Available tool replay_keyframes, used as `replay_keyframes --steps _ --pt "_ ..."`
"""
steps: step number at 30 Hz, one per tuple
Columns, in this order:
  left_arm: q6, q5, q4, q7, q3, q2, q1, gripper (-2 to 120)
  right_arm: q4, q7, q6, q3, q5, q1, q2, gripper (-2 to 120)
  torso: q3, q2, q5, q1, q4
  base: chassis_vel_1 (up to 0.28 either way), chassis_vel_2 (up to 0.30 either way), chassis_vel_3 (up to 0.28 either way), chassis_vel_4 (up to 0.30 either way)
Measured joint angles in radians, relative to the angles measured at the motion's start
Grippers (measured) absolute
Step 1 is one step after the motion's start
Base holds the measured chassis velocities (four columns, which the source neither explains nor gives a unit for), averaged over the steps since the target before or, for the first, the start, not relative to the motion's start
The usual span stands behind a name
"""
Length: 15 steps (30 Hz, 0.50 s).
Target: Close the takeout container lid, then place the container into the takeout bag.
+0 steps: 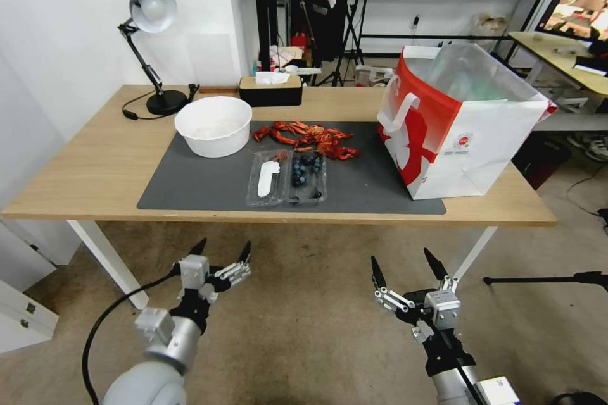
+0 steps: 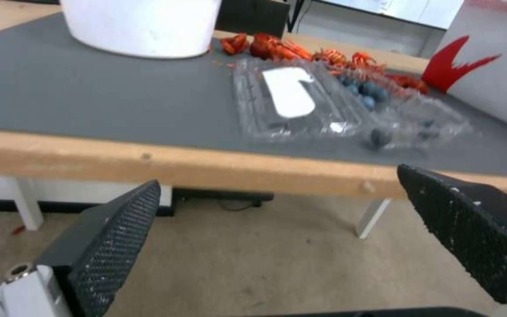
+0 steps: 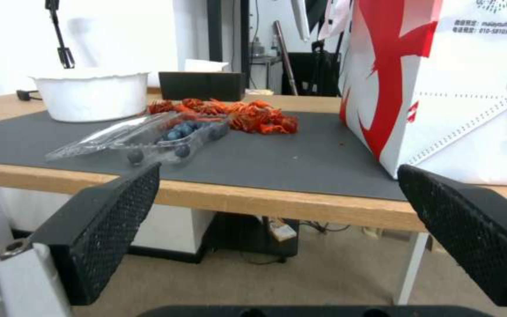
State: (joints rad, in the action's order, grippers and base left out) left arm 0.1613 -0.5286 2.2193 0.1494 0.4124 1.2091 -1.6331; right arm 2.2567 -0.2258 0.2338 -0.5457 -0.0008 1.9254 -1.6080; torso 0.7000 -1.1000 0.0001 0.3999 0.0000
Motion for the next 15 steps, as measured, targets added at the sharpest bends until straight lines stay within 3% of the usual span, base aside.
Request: replay_keyframes --steps 2,5,6,8,9,11,12,15 --pt "0.011 -0.011 0.002 0.007 -0.006 0.0 0.016 100 0.0 0.0 0.0 0.001 -0.001 0.0 0.0 100 0.0 0.0 -0.0002 0.0 -0.0001 0.0 0.0 0.0 0.0" --pt "0.083 -0.169 0.045 0.082 -0.024 -0.001 0.069 100 -0.006 0.0 -0.008 0.008 -0.002 -0.01 0.0 100 0.0 0.0 0.0 0.0 -0.0003 0.0 0.0 0.0 0.0" --pt "0.083 -0.169 0.045 0.082 -0.024 -0.001 0.069 100 -0.006 0.0 -0.008 0.008 -0.002 -0.01 0.0 100 0.0 0.0 0.0 0.0 -0.0003 0.0 0.0 0.0 0.0" --pt "0.12 -0.339 0.068 0.147 -0.027 0.007 0.109 100 -0.018 0.0 -0.016 0.016 0.001 -0.023 0.0 100 0.0 0.0 0.0001 0.0 0.0004 0.0 0.0 0.0 0.0" --pt "0.12 -0.339 0.068 0.147 -0.027 0.007 0.109 100 -0.018 0.0 -0.016 0.016 0.001 -0.023 0.0 100 0.0 0.0 0.0001 0.0 0.0004 0.0 0.0 0.0 0.0" --pt "0.138 -0.501 0.065 0.206 -0.032 0.008 0.158 100 -0.025 0.0 -0.016 0.018 0.001 -0.023 0.0 100 0.0 0.0 -0.0002 0.0 -0.0004 0.0 0.0 0.0 0.0" --pt "0.138 -0.501 0.065 0.206 -0.032 0.008 0.158 100 -0.025 0.0 -0.016 0.018 0.001 -0.023 0.0 100 0.0 0.0 -0.0002 0.0 -0.0004 0.0 0.0 0.0 0.0" --pt "0.138 -0.668 0.027 0.249 -0.043 0.006 0.211 100 -0.025 -0.001 -0.014 0.015 0.004 -0.017 0.0 100 0.0 0.0 -0.0002 0.0 -0.0001 0.0 0.0 0.0 0.0"
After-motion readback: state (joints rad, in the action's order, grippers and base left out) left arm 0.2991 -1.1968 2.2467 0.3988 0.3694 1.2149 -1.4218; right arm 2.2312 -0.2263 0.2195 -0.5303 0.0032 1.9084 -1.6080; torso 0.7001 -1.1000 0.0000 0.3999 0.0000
